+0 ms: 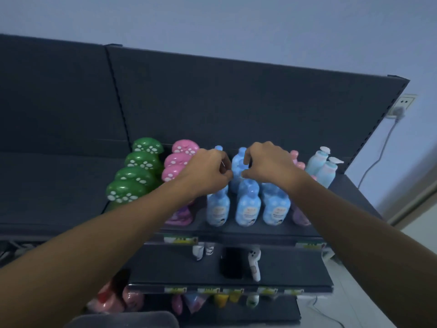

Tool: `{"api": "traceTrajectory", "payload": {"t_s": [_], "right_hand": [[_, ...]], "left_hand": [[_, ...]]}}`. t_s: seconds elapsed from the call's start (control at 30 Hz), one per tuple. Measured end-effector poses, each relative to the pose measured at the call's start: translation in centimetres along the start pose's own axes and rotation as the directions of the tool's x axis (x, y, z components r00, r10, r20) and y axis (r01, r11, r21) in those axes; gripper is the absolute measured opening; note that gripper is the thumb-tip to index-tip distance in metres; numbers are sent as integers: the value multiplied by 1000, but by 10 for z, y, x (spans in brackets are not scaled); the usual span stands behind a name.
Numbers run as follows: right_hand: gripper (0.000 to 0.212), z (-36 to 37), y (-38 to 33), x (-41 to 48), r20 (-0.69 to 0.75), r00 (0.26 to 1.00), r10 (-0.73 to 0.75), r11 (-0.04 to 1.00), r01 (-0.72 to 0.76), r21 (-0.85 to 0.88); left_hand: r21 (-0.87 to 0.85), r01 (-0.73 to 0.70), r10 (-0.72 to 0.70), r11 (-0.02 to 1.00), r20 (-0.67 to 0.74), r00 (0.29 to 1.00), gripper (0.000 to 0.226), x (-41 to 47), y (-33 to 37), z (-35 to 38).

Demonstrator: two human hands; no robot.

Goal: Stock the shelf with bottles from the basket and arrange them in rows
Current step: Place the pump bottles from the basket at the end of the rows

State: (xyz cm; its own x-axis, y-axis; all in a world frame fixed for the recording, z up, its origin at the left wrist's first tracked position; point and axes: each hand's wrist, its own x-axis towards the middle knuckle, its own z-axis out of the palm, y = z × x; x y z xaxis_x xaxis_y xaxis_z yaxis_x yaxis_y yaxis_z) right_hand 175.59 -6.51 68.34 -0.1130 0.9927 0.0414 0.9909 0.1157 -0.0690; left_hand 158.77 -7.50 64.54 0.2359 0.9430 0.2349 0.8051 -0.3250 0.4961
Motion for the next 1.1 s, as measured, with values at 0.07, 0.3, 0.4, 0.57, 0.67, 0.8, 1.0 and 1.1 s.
{"api": "traceTrajectory", "payload": {"t_s": [0.07, 0.3, 0.4, 0.57, 0.67, 0.8, 1.0, 1.1], "right_hand": [[27, 11, -27, -18, 4, 1000, -13, 1000, 13, 3], [25, 62, -98, -72, 93, 995, -47, 999, 46, 14], [24, 87, -117, -86, 135, 988, -72, 997, 71, 6], [28, 136, -141, -100, 215, 972, -96, 995, 90, 40], [26, 172, -149, -109, 280, 955, -99, 994, 82, 72], [29, 226, -157, -122, 371, 924, -95, 994, 65, 93], [26, 309, -167, -142, 437, 896, -82, 993, 38, 109], [26, 355, -171, -152, 500, 861, -90, 993, 36, 115]], "left_hand": [[7, -8, 8, 1000, 30, 1000, 15, -27, -22, -9], [121, 42, -64, 992, 181, 981, 17, -110, -88, -20], [155, 59, -93, 986, 222, 971, 17, -135, -111, -16], [187, 117, -168, 975, 289, 942, 20, -169, -146, 6], [193, 162, -221, 968, 344, 913, 22, -188, -168, 30], [199, 233, -297, 952, 415, 860, 22, -214, -195, 68], [216, 294, -364, 931, 493, 790, 31, -261, -236, 138], [180, 330, -374, 927, 538, 756, 26, -285, -254, 174]]}}
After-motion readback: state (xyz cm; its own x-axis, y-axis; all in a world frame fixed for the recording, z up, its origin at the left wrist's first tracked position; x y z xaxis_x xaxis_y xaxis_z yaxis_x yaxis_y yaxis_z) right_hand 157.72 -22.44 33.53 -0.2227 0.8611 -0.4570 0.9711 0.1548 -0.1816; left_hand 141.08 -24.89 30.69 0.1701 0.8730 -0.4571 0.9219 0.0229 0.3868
